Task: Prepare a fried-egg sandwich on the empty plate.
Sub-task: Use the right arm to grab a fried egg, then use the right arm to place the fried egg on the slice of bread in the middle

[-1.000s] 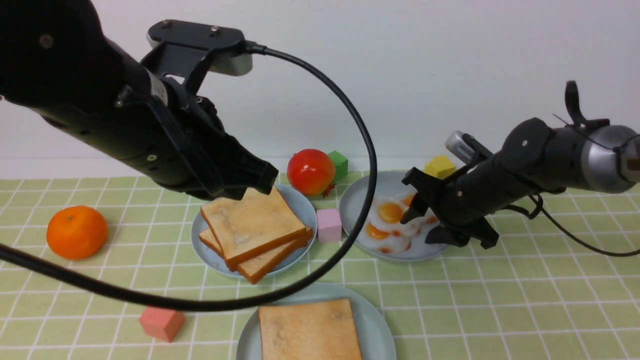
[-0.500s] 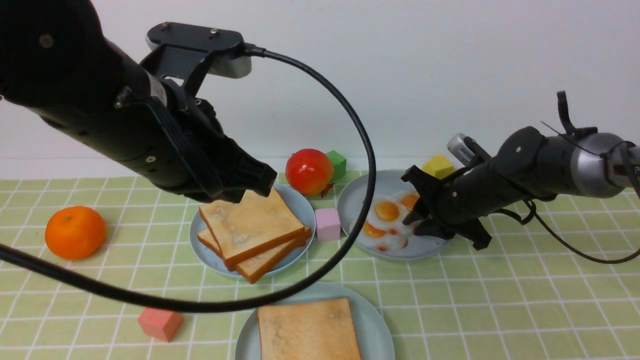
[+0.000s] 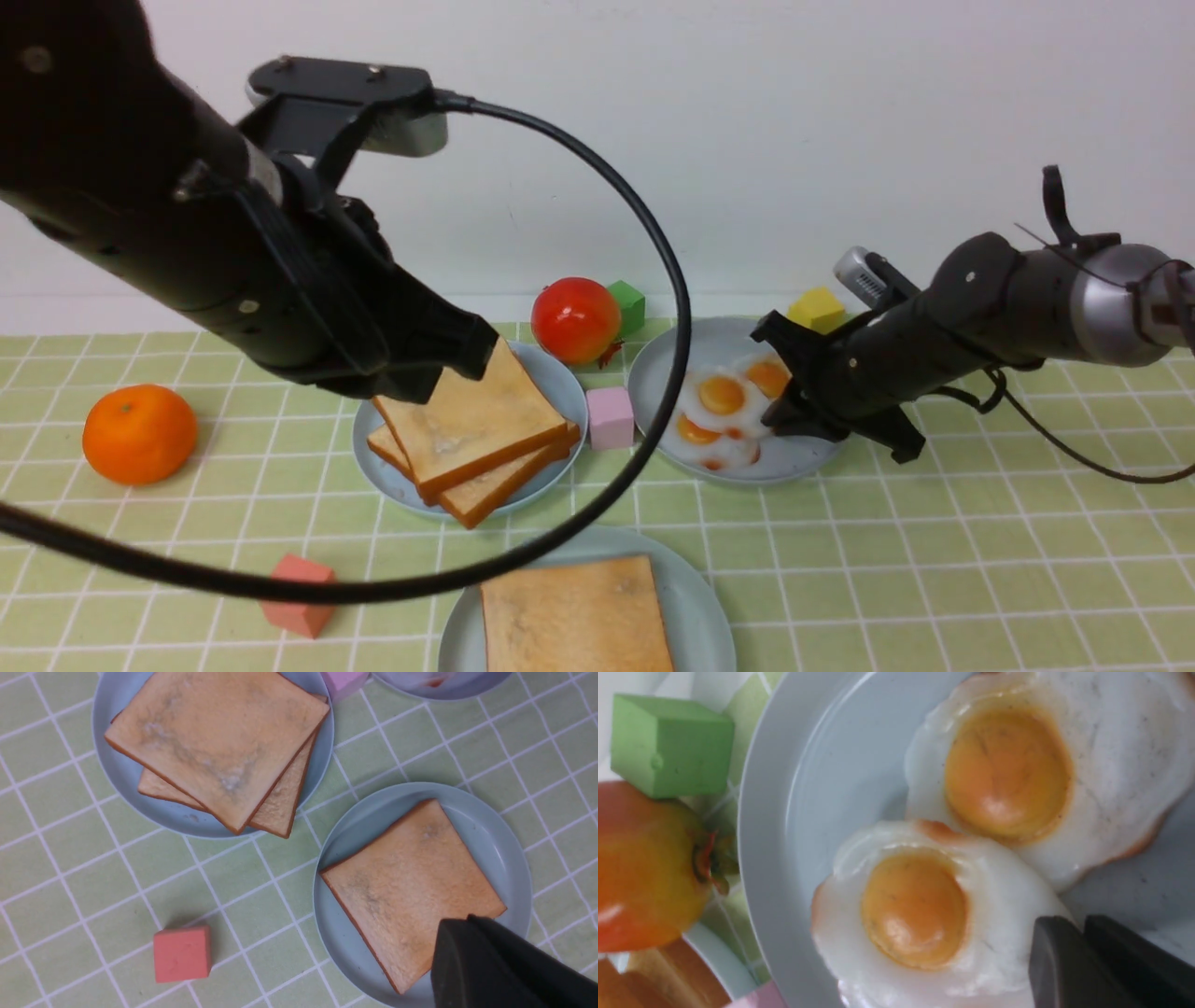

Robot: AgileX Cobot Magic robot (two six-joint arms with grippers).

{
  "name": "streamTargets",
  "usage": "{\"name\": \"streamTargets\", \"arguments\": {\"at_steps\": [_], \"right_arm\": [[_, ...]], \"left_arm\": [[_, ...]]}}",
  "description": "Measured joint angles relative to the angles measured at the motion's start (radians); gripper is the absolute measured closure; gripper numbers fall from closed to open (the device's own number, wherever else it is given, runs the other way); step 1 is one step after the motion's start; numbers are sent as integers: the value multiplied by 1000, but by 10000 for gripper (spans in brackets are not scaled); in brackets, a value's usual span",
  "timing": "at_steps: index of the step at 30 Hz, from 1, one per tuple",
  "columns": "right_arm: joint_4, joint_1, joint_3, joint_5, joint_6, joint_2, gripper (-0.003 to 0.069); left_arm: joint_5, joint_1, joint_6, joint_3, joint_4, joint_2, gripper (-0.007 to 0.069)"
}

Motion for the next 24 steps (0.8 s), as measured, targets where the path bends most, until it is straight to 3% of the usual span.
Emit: {"name": "streamTargets", "arguments": {"at_steps": [13,19,24], "right_arm": [[-12,2,9,109,-176,-139,602],[-3,19,162,87,-385,-332,602],[151,124,373,79,-612,-478,602]], "left_arm": [[44,0,-25,0,2,-38,624],[75,0,-150,21,48,-86,622],[48,0,-268,148,80,-230,621]]}}
